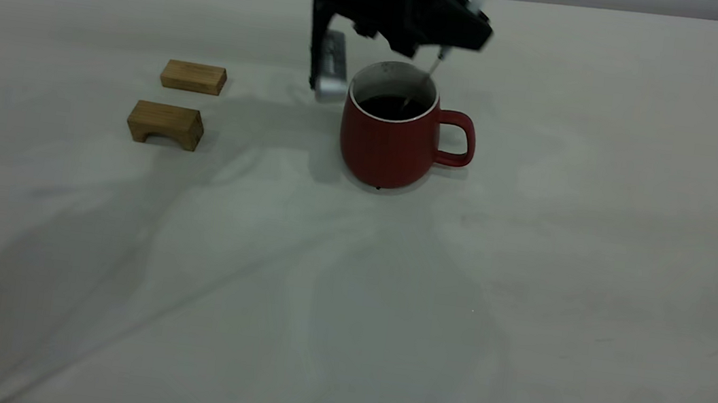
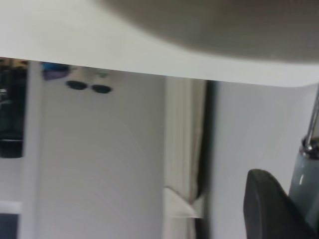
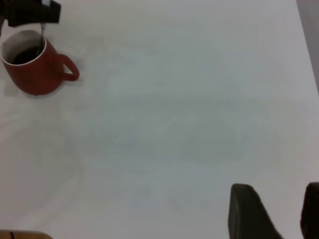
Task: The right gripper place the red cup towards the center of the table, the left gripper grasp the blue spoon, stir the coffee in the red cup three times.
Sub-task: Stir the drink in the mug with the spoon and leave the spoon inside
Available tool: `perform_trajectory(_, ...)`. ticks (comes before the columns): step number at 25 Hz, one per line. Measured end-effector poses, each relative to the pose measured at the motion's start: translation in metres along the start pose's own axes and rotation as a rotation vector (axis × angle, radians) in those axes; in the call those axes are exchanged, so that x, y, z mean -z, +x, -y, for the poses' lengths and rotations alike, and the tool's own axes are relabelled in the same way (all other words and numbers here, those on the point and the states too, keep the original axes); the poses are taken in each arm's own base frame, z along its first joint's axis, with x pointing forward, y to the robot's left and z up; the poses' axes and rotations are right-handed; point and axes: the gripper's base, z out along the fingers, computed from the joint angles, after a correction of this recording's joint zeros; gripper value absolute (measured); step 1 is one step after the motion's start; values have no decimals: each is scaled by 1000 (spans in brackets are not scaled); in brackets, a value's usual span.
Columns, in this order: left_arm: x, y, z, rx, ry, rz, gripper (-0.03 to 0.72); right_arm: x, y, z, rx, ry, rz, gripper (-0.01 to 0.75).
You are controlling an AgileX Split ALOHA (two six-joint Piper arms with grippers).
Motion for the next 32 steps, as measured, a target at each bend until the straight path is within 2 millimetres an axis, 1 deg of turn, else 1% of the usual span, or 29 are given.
perform_trajectory(2,0,-2,-5,-2,-56,1,135,0,0,0,0,0,0,304)
perform_trajectory(5,14,-9,-4,62,-125,32,135,0,0,0,0,0,0,304)
perform_trajectory(8,29,-17,4,123,-112,69,135,0,0,0,0,0,0,304)
perform_trajectory(10,33,-19,9,124,-77,82,135,0,0,0,0,0,0,304)
perform_trajectory(12,30,-19,11,96,-42,92,135,0,0,0,0,0,0,304)
perform_trajectory(15,20,-13,8,72,-26,72,135,0,0,0,0,0,0,304)
perform_trajectory(18,9,-7,-2,63,-67,56,135,0,0,0,0,0,0,304)
perform_trajectory(20,9,-4,-7,64,-120,33,135,0,0,0,0,0,0,304)
perform_trajectory(23,17,-4,-10,75,-193,5,135,0,0,0,0,0,0,304)
perform_trajectory(26,33,-11,-3,119,-207,20,135,0,0,0,0,0,0,304)
perform_trajectory(29,48,-14,7,165,-170,42,135,0,0,0,0,0,0,304)
perform_trajectory(32,46,-14,12,137,-108,63,135,0,0,0,0,0,0,304)
